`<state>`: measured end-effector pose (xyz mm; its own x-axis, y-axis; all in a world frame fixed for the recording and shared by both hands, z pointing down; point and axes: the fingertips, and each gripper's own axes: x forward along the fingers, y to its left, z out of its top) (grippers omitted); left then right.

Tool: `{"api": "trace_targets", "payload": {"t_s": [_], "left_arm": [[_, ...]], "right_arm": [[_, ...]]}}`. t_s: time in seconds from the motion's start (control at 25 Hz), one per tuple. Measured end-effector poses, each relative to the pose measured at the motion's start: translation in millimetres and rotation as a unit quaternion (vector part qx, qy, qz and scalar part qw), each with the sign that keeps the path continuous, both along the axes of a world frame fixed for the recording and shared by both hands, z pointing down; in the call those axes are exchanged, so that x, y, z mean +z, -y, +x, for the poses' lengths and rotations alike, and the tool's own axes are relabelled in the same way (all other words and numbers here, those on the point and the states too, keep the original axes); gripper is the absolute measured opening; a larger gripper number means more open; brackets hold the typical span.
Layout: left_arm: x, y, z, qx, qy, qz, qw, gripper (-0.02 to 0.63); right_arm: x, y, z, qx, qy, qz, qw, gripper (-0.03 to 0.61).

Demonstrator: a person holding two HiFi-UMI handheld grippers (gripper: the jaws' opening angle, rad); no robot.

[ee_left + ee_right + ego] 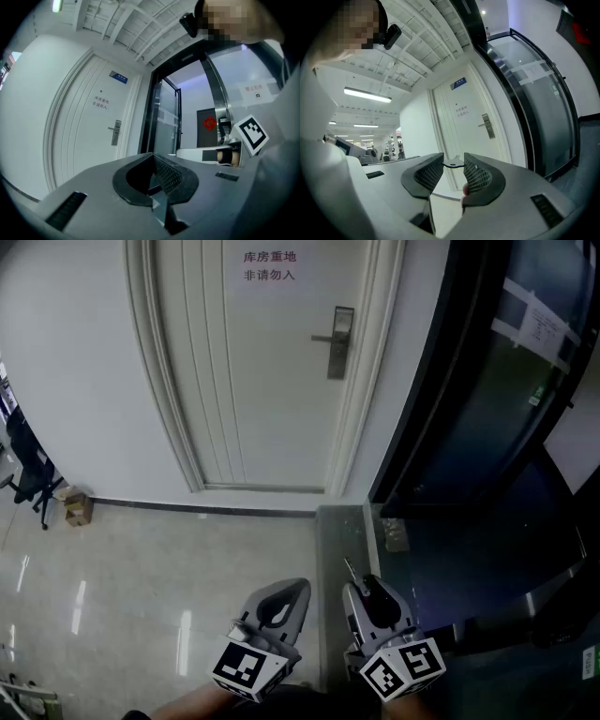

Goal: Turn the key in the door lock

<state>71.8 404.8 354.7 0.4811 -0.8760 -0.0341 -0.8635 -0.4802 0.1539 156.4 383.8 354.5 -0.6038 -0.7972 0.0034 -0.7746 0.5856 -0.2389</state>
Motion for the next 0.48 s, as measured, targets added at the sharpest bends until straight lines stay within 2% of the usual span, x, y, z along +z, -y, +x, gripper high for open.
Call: {"api": "trace_targets", "payload": {"t_s": [0.48], "left_arm": [[-13, 107, -68, 0.023, 0.004, 0.019, 0.9995, 0.002]], "right_arm": [[-13, 106, -68, 0.022, -0.003, 0.017, 1.000, 0.138]]}}
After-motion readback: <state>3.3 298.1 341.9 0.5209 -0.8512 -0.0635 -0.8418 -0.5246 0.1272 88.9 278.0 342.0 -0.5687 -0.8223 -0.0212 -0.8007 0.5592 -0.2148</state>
